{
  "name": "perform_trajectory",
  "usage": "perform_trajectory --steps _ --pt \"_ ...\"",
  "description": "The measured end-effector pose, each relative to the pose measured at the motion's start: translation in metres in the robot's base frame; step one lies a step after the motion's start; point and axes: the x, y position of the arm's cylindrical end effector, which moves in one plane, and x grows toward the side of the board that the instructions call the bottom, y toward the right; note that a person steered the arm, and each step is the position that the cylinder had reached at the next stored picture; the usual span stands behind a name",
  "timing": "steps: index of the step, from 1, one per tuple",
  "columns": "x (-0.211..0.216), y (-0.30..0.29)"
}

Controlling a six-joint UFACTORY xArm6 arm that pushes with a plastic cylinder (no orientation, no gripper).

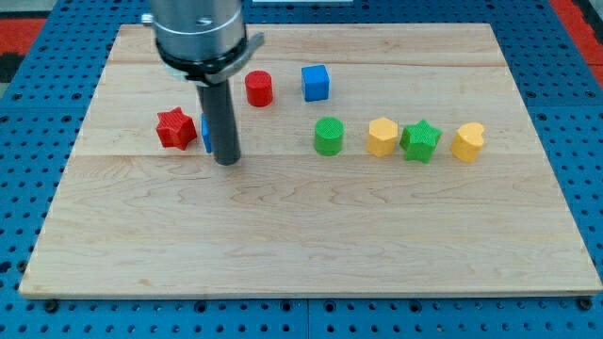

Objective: Move the blue triangle left to the red circle

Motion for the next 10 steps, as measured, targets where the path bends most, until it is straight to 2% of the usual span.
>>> perform_trajectory --steps 2,3,4,5,7,8,10 --pt "-0.070 -0.004" --pt "-0.085 -0.010" --pt "-0.029 -0.009" --pt "-0.003 -0.027" --pt "-0.080 -0.098" --pt "-0.103 -0.120" --pt "-0.056 -0.102"
